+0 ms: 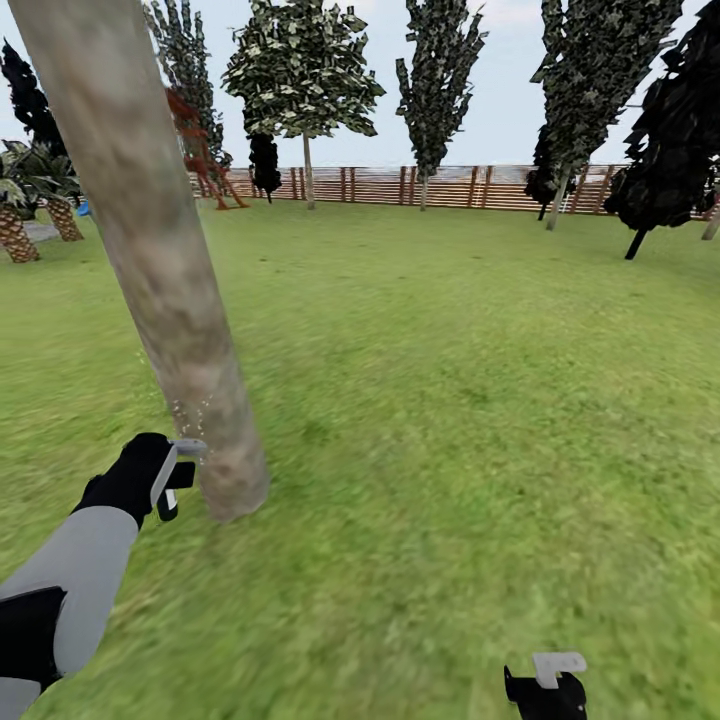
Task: In the garden, pick up the pesticide atomizer on the floor and spray pesticide onto both trees until each tree trunk is fully covered.
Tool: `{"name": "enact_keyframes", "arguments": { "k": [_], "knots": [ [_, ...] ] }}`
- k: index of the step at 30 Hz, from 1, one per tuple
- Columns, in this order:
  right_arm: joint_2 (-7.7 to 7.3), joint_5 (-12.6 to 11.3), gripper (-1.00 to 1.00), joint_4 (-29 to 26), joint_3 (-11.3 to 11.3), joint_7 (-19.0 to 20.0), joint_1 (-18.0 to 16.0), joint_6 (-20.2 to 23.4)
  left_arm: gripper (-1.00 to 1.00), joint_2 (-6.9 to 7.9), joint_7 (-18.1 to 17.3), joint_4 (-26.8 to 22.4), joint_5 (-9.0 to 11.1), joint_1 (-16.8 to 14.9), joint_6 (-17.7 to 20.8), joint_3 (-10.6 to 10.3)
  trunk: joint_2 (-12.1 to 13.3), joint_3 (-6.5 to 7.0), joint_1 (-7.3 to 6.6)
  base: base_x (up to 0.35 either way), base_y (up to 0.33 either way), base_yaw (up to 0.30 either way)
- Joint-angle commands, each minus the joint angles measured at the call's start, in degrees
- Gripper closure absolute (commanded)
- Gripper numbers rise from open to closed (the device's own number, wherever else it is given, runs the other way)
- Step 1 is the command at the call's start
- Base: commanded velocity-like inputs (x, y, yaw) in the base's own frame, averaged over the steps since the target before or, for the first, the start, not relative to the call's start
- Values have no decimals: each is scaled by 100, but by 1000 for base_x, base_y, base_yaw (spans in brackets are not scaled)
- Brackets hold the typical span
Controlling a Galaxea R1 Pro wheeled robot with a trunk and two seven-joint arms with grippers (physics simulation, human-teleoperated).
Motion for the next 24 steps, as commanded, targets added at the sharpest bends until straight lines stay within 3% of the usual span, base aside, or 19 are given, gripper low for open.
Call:
{"name": "enact_keyframes", "arguments": {
  "k": [1, 6, 14, 20, 24],
  "knots": [
    [1, 8, -100, 5, 26, -27, -3, -10, 100, -4, -14, -2, -40, -3, 22, 18, -2, -5, 2, 279, -165, 1],
    [5, 8, -100, 5, 26, -27, -3, -10, 100, -3, -10, 2, -41, -3, 21, 21, -2, -5, 2, 280, -166, 51],
    [7, 8, -100, 5, 26, -27, -3, -10, 100, 10, 18, -4, -41, -2, 20, 27, -2, -5, 2, 243, -184, 259],
    [7, 8, -100, 5, 26, -27, -3, -10, 100, -1, 19, -10, -25, 128, 13, 30, -2, -5, 2, 32, -265, 269],
    [7, 8, -100, 5, 26, -27, -3, -10, 100, -14, 13, 1, -18, 191, 12, 31, -2, -5, 2, 1, -274, 80]
  ]
}}
